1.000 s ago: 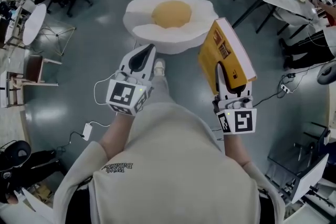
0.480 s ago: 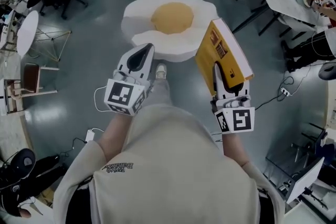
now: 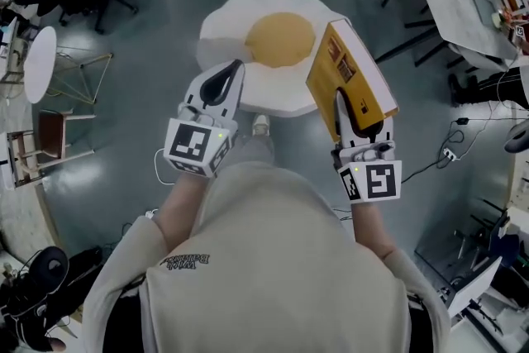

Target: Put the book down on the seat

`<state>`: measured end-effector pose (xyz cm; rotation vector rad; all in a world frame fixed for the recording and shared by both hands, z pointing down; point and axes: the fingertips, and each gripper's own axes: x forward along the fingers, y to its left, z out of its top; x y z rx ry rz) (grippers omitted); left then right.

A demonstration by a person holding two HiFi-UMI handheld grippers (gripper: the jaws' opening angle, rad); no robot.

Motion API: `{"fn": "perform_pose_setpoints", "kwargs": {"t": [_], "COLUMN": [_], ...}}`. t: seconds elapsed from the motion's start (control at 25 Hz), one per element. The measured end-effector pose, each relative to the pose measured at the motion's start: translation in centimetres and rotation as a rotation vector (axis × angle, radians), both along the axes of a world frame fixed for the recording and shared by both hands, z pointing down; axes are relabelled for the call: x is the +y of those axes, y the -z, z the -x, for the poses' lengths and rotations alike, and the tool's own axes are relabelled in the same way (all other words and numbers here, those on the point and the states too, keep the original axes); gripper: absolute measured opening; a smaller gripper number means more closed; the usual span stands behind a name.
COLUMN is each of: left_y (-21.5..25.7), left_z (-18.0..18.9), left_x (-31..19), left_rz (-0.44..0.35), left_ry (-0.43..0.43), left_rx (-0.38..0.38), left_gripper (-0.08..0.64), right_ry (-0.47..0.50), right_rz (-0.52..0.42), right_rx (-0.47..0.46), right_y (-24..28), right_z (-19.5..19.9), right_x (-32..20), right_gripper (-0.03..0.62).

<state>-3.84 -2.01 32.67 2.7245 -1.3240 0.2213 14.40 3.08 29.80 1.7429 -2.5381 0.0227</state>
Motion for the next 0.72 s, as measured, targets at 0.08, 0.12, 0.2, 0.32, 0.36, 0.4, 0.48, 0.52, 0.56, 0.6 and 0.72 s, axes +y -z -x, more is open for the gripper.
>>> {"fn": "perform_pose_setpoints", "kwargs": {"t": [0.08, 0.12, 0.2, 0.32, 0.36, 0.4, 0.48, 0.52, 0.56, 0.6, 0.72], "left_y": [0.2, 0.3, 0.4, 0.6, 0.6, 0.7, 0.7, 0.7, 0.6, 0.5, 0.3], "left_z": [0.6, 0.9, 1.5, 2.1, 2.4, 2.6, 2.9, 3.0, 3.1, 3.3, 3.6], "left_x": [-2.7, -3.9, -5.9, -8.2, -8.7, -9.2, -10.1, -10.5, -10.8, -11.1, -11.8], "left_rz": [-0.001, -0.003, -0.005, -0.007, -0.007, -0.007, -0.006, -0.006, -0.005, -0.004, 0.003], "left_ry": [-0.006, -0.009, -0.017, -0.023, -0.021, -0.018, -0.009, -0.003, 0.004, 0.01, 0.028], "left_rx": [0.001, 0.001, 0.0, -0.001, 0.001, 0.003, 0.009, 0.012, 0.014, 0.016, 0.023], "left_gripper": [0.011, 0.012, 0.011, 0.011, 0.011, 0.011, 0.011, 0.011, 0.011, 0.011, 0.011], "right_ry": [0.0, -0.002, -0.006, -0.007, -0.005, -0.001, 0.012, 0.019, 0.026, 0.031, 0.045], "right_rz": [-0.002, -0.004, -0.011, -0.02, -0.02, -0.019, -0.016, -0.014, -0.012, -0.01, -0.003], "right_rx": [0.004, 0.005, 0.006, 0.009, 0.01, 0.012, 0.021, 0.026, 0.03, 0.032, 0.031], "right_y": [0.3, 0.5, 0.8, 1.2, 1.3, 1.3, 1.4, 1.4, 1.4, 1.4, 1.4], "right_z": [0.8, 1.1, 1.8, 2.6, 2.9, 3.1, 3.5, 3.6, 3.7, 3.8, 4.2], "right_x": [-2.8, -4.1, -6.3, -8.7, -9.3, -9.9, -11.0, -11.5, -11.9, -12.2, -13.2], "right_gripper": [0.15, 0.15, 0.15, 0.15, 0.15, 0.15, 0.15, 0.15, 0.15, 0.15, 0.15]}}
